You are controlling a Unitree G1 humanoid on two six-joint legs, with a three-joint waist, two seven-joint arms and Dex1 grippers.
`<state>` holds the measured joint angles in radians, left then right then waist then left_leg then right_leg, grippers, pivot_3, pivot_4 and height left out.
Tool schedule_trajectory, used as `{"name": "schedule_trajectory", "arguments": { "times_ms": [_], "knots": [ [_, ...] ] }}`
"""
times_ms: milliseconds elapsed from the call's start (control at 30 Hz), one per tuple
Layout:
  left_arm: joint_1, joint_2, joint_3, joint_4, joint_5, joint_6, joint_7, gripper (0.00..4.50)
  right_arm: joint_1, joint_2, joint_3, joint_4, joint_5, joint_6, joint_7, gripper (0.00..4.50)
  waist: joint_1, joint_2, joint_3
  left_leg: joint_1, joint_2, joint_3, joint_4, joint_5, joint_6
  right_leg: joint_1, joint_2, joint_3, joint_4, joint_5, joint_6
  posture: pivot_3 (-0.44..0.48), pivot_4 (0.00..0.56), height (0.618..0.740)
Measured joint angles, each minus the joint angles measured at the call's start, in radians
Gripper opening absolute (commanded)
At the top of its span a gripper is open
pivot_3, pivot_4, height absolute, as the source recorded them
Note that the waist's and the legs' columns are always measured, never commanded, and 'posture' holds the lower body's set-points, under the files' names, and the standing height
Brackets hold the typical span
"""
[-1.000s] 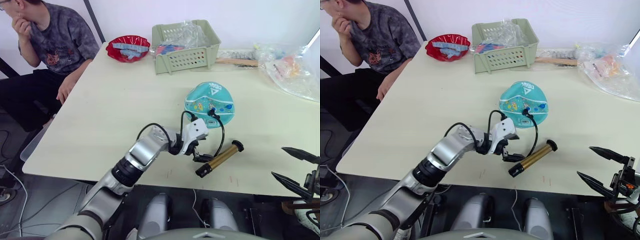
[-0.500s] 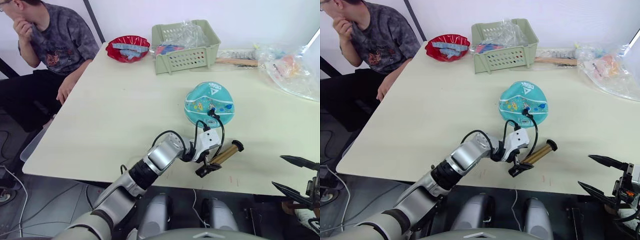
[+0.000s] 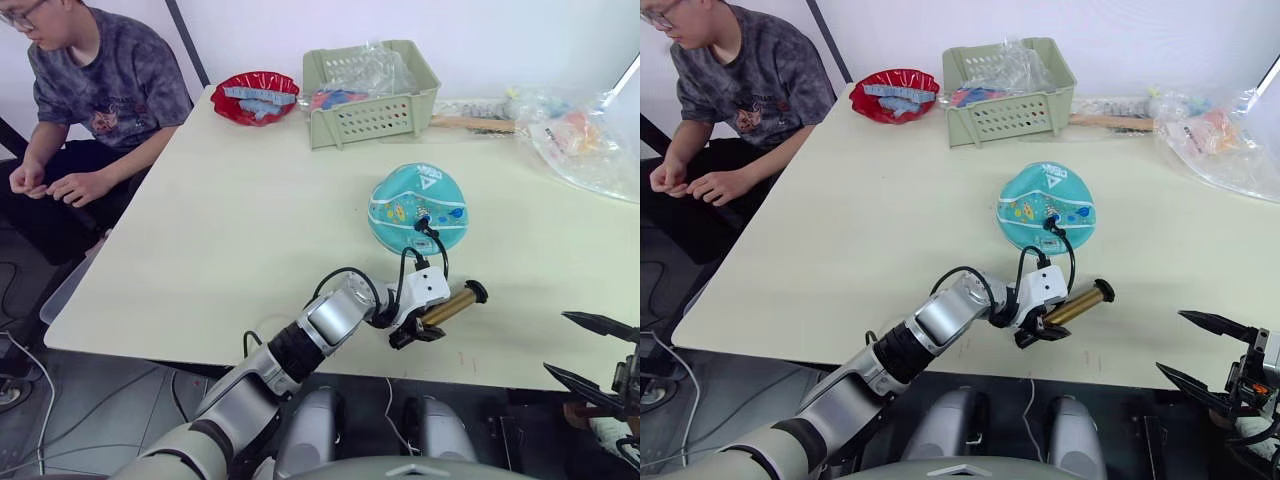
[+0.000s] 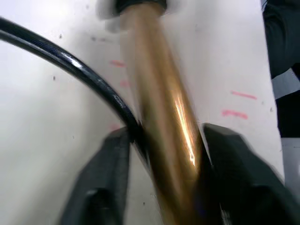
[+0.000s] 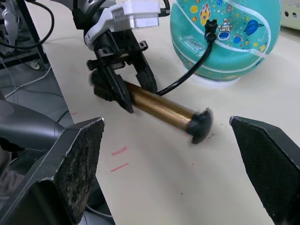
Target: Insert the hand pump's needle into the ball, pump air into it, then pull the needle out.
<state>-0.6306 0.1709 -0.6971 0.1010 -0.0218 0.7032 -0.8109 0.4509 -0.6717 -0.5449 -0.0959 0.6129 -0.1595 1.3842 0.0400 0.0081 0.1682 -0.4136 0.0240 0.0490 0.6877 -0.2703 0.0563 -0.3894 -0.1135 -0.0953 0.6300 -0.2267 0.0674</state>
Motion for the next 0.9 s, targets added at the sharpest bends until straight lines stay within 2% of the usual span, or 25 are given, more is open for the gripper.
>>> {"name": "schedule_trajectory", "arguments": {
  "times_ms": [100, 300, 467, 600, 900],
  "knots": [
    [0.000, 0.014, 0.001, -0.001, 0.003, -0.011, -0.001, 1.19, -0.005, 0.000, 0.001, 0.000, -0.004, -0.002, 0.000, 4.50, -0.002, 0.000, 0.000, 0.000, 0.000, 0.000, 0.000, 0.000, 0.000, -0.001, 0.000, 0.001, 0.001, 0.000, 0.000, 0.000, 0.150, 0.740],
    [0.003, 0.054, 0.012, -0.007, 0.004, -0.045, -0.020, 1.19, -0.025, 0.005, 0.024, 0.000, -0.011, -0.005, -0.008, 4.50, -0.003, 0.000, 0.000, 0.000, -0.001, 0.000, 0.001, 0.000, 0.000, -0.006, 0.002, 0.006, 0.009, -0.001, -0.002, 0.000, 0.150, 0.740],
    [0.038, 0.068, 0.076, -0.012, -0.025, -0.099, -0.041, 1.19, -0.038, 0.039, 0.045, -0.034, 0.014, 0.030, -0.059, 4.50, -0.003, 0.000, 0.000, 0.001, 0.000, 0.000, 0.003, 0.000, 0.000, -0.007, 0.003, 0.008, 0.011, -0.002, -0.003, 0.000, 0.150, 0.740],
    [0.086, 0.059, 0.171, -0.013, -0.095, -0.150, -0.065, 1.19, -0.059, 0.080, 0.066, -0.120, 0.035, 0.117, -0.197, 4.50, -0.002, 0.000, 0.000, 0.001, 0.000, 0.000, 0.005, 0.000, 0.000, -0.007, 0.003, 0.008, 0.012, -0.001, -0.003, 0.000, 0.150, 0.740],
    [0.142, 0.050, 0.289, -0.012, -0.175, -0.303, -0.124, 1.19, -0.087, 0.110, 0.070, -0.262, 0.110, 0.334, -0.470, 4.50, -0.001, 0.000, 0.000, 0.000, 0.000, 0.000, 0.006, 0.000, 0.000, -0.007, 0.003, 0.008, 0.012, -0.001, -0.004, 0.000, 0.150, 0.740]
  ]
}}
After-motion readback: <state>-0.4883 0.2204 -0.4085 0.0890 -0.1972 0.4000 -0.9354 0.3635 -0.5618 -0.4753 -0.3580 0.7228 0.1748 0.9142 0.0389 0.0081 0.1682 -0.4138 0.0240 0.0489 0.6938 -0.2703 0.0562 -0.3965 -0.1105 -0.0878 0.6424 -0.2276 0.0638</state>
